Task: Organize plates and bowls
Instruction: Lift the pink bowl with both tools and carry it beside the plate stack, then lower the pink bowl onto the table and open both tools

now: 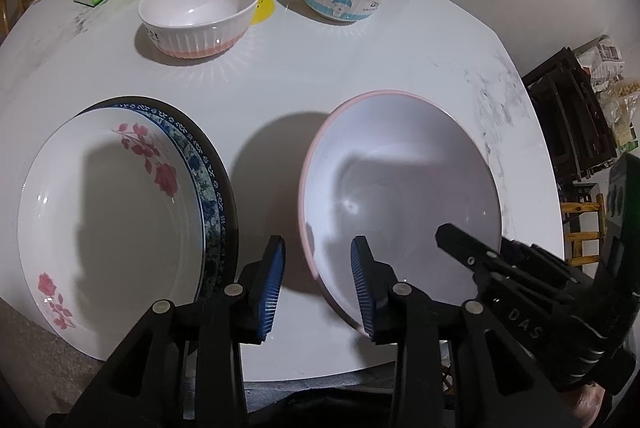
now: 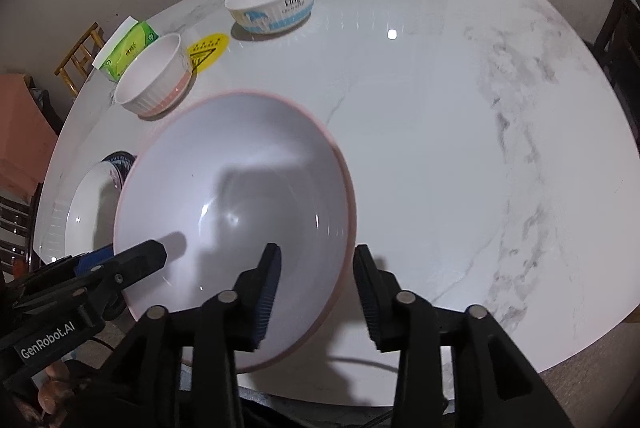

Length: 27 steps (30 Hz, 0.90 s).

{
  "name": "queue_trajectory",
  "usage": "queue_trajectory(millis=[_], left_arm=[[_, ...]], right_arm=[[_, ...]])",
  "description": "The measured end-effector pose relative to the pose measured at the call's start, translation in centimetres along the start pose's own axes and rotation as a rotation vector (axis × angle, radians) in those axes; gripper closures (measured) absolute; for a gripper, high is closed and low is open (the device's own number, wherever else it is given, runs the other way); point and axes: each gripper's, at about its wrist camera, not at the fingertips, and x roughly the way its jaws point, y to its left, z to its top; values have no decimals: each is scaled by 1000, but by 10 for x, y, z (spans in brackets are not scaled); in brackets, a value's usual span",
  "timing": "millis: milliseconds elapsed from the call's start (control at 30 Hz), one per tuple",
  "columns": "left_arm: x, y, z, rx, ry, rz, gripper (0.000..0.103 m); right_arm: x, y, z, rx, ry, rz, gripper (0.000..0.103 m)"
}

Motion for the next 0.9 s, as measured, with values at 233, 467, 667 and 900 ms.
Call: queue_trajectory(millis=[233,467,667,900], left_arm=[[-5,6,3,-10,-18,-2,68],[-12,10,6,-15,-40,-1,68],[-19,12,8,-17,-61,-4,67],[-28,17,13,-18,-88,4,67]], right_arm=[[-11,-3,5,1,-27,-3,64],[-19,2,13,-23,-58,-24,64],[-29,7,20,-54,-106,-59,64],[-35,20,34,-96,-126,-59,64]])
